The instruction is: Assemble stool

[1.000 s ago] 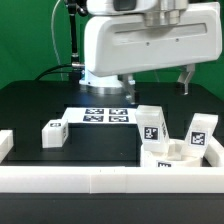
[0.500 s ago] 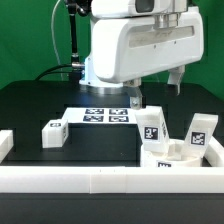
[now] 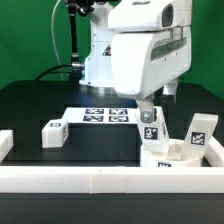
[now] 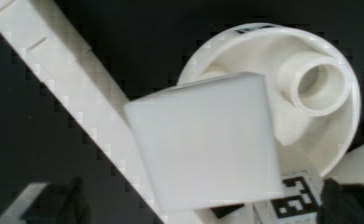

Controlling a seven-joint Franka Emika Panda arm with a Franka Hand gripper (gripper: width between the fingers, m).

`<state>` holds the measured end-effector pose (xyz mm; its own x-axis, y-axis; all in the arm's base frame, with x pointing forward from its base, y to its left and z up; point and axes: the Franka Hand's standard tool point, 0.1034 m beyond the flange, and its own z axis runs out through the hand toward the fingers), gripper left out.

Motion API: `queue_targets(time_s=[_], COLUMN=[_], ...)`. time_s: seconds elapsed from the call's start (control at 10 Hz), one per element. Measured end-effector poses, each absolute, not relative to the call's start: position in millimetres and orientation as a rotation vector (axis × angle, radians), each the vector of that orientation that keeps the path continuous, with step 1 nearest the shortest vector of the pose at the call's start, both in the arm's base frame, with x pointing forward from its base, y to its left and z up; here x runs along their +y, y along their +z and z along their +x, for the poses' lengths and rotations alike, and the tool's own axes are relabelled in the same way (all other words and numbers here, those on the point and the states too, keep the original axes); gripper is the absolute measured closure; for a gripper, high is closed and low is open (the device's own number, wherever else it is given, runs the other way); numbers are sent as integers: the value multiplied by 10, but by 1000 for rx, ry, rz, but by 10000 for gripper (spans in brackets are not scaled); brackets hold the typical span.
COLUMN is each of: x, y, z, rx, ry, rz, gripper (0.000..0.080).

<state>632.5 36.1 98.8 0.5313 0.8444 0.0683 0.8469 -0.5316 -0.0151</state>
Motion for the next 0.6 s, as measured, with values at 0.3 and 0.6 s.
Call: queue_targets(time_s=[0.3,0.6], x=[362,392], y=[971,896], z=[6325,6305], rx=[-1493,-1492], ry=[-78,-66], rz=[-2709,-2703], gripper=[151,151])
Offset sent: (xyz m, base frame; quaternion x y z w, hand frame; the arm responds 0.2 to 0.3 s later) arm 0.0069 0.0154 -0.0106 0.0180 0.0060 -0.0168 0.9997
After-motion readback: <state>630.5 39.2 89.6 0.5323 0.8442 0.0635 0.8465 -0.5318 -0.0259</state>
